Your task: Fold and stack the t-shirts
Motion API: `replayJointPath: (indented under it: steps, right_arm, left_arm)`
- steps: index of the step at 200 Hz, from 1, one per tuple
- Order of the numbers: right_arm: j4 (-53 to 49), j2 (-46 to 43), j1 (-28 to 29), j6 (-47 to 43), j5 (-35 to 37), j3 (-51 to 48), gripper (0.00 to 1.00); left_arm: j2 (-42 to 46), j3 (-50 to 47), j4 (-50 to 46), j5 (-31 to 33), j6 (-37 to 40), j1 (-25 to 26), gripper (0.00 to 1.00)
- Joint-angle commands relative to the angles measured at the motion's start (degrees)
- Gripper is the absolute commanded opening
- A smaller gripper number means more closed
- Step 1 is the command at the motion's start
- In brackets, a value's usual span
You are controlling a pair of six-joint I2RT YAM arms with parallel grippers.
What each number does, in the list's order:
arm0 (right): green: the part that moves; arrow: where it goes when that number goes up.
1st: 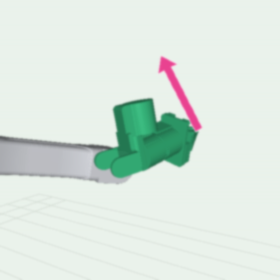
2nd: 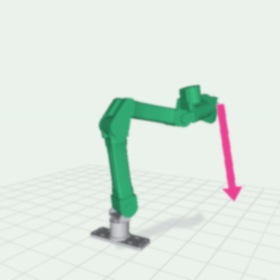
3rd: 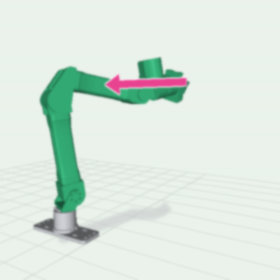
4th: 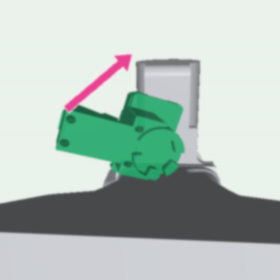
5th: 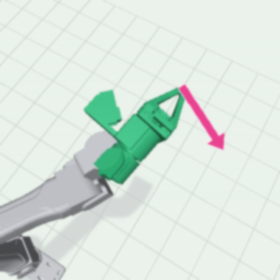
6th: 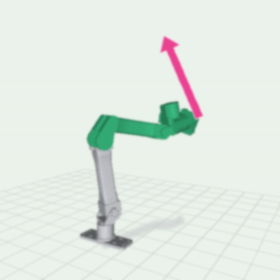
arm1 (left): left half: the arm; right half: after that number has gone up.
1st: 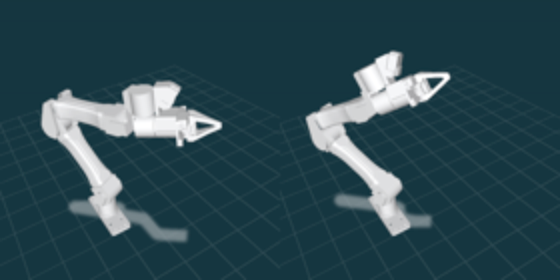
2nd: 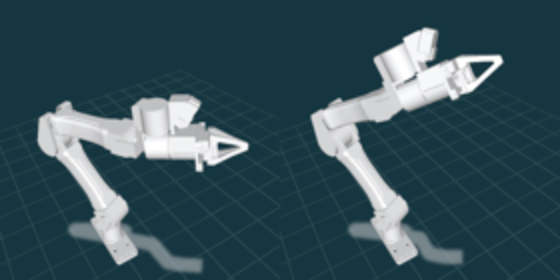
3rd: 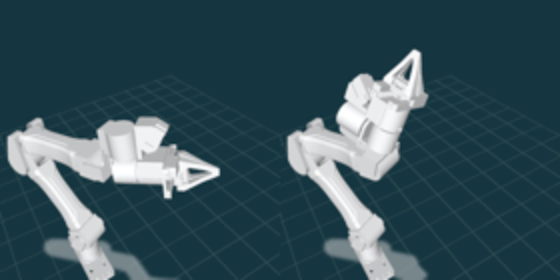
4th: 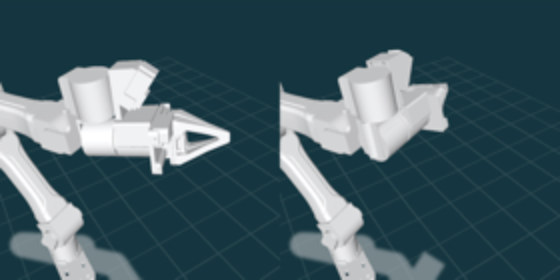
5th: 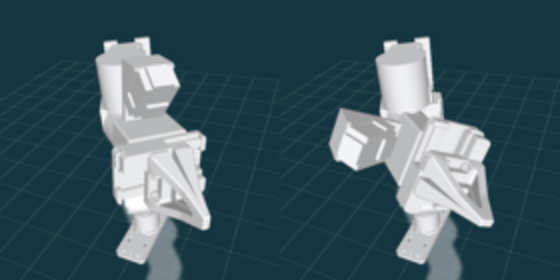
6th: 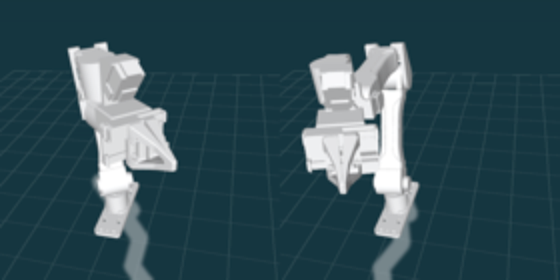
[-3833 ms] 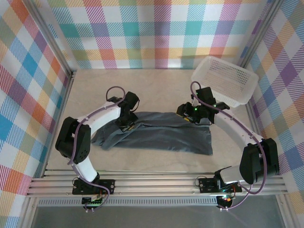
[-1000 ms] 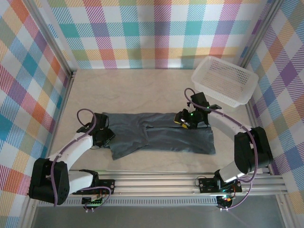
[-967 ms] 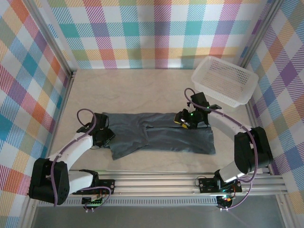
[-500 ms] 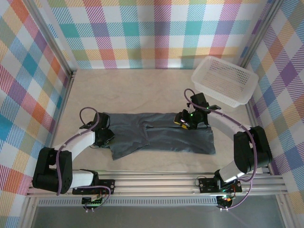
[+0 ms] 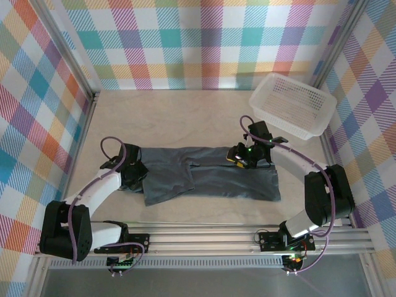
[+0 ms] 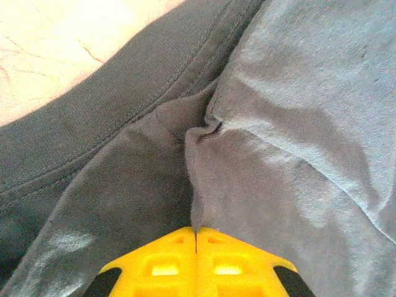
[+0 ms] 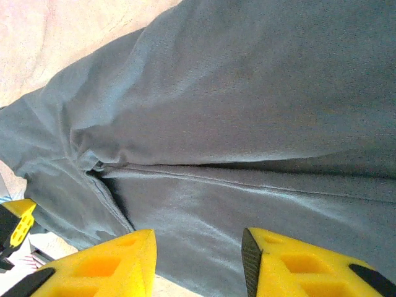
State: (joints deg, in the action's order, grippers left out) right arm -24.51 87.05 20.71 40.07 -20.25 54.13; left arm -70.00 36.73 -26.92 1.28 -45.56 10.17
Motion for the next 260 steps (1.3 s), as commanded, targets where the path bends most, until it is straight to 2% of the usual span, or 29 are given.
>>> replayJointPath:
  steps: [1, 71, 114, 152, 164, 180, 190, 196, 209, 223, 240, 260]
  right_arm:
    - [-0.56, -1.62, -0.05, 0.53, -0.81, 2.21, 0.42]
    - [-0.80, -0.92, -0.14, 0.71, -0.55, 2.91, 0.42]
    - [-0.71, -0.78, -0.18, 0.89, -0.49, 3.00, 0.42]
    - [-1.44, -1.17, -0.15, 1.31, 1.17, 2.57, 0.42]
    - [-2.30, -2.13, -0.51, 1.80, 3.51, 2.00, 0.42]
    - [-3.38, -4.51, -1.93, 2.19, 7.20, 0.76, 0.42]
    - [-3.86, -5.85, -4.19, 1.58, 8.41, -0.19, 0.42]
    - [-4.00, -6.52, -5.99, 0.98, 8.62, -0.99, 0.42]
    - [-4.45, -6.49, -10.05, -1.82, 9.12, -1.71, 0.42]
    - [-5.88, -3.89, -11.75, -5.76, 12.27, -0.26, 0.42]
    - [-5.48, 2.49, -12.62, -8.88, 12.42, 2.64, 0.40]
    - [-8.52, 10.97, -12.62, -11.47, 14.63, 8.95, 0.37]
  left_arm:
    - [2.30, 3.48, -3.24, 2.21, 0.45, -1.02, 0.00]
    - [-5.95, 14.56, -10.61, 3.03, 3.47, -3.76, 0.00]
    - [-12.81, 16.11, -9.42, 3.54, 5.46, -5.02, 0.00]
    - [-17.13, 18.68, -9.50, 8.81, 7.97, -5.16, 0.00]
    - [-17.89, 19.92, -11.21, 11.15, 8.20, -5.16, 0.10]
    - [-16.01, 20.70, -15.19, 15.66, 6.25, -4.87, 0.39]
    - [-12.52, 21.49, -18.47, 18.28, 5.03, -3.52, 0.49]
    - [-9.92, 21.78, -20.02, 18.95, 4.04, -2.20, 0.51]
    - [-4.58, 20.91, -21.58, 15.53, 0.17, 1.05, 0.53]
    - [-2.53, 17.64, -19.15, 6.21, -6.75, 4.93, 0.48]
    - [-5.18, 13.22, -12.92, -1.07, -14.54, 9.95, 0.40]
    - [-10.98, 10.85, -7.08, -4.47, -18.68, 11.22, 0.27]
